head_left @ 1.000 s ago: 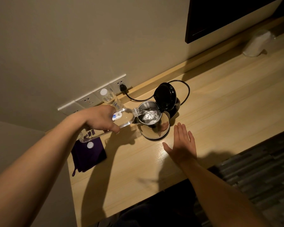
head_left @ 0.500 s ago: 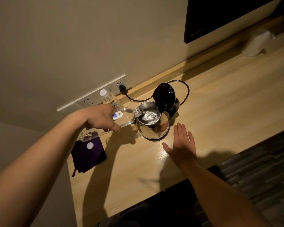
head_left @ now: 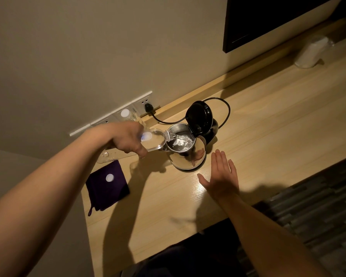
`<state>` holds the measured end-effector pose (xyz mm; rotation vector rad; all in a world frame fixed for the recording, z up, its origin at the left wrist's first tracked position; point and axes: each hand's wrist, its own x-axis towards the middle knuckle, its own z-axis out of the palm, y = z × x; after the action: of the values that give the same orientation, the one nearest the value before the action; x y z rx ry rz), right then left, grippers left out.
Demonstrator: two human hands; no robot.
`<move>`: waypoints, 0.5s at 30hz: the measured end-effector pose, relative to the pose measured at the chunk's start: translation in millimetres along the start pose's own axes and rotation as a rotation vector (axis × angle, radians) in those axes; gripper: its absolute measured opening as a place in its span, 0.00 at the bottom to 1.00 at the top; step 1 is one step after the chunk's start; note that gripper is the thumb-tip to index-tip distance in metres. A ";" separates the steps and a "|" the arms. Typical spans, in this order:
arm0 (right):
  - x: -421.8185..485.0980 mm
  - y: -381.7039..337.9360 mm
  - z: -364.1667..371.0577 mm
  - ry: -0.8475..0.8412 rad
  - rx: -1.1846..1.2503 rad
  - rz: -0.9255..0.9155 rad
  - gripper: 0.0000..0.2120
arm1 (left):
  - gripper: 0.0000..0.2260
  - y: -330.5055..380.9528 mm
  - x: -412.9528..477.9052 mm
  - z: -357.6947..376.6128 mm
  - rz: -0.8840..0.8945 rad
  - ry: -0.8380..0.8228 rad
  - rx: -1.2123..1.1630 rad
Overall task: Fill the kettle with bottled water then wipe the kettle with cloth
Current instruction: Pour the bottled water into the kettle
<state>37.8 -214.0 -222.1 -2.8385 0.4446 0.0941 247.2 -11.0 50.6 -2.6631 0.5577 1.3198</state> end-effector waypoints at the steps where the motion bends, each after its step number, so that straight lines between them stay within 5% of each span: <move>1: -0.1 0.2 0.1 0.003 -0.002 -0.003 0.46 | 0.24 0.8 0.5 -2.0 -0.004 -0.002 0.011; 7: -1.3 1.2 1.4 0.031 0.012 -0.019 0.45 | 0.14 7.4 6.2 -12.9 -0.025 -0.007 0.055; 15: -3.5 3.0 4.3 0.088 0.028 -0.036 0.44 | 0.13 25.7 11.6 -25.1 -0.050 -0.056 0.141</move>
<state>33.5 -214.5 -226.6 -2.8305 0.4091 -0.0444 262.6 -44.5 58.3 -2.5025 0.5512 1.2868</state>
